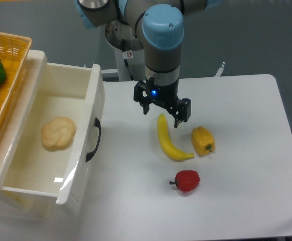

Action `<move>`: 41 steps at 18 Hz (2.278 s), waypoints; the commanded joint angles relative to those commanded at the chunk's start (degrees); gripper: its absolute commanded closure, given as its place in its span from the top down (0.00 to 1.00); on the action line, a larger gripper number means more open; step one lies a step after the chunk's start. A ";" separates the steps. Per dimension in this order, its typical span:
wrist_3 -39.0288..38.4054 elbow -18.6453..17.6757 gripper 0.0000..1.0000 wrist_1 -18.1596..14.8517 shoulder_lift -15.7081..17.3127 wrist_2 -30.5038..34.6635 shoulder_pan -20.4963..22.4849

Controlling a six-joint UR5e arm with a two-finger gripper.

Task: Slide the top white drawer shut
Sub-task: 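Raise the gripper and move it above the banana, then lower the gripper and swing it toward the open drawer's front face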

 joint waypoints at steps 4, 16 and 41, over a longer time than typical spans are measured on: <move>-0.26 -0.70 1.00 0.09 -0.88 1.58 0.26; -15.82 -2.02 1.00 0.70 -3.43 1.32 1.85; -26.81 -0.62 1.00 2.72 -9.67 -6.94 -3.69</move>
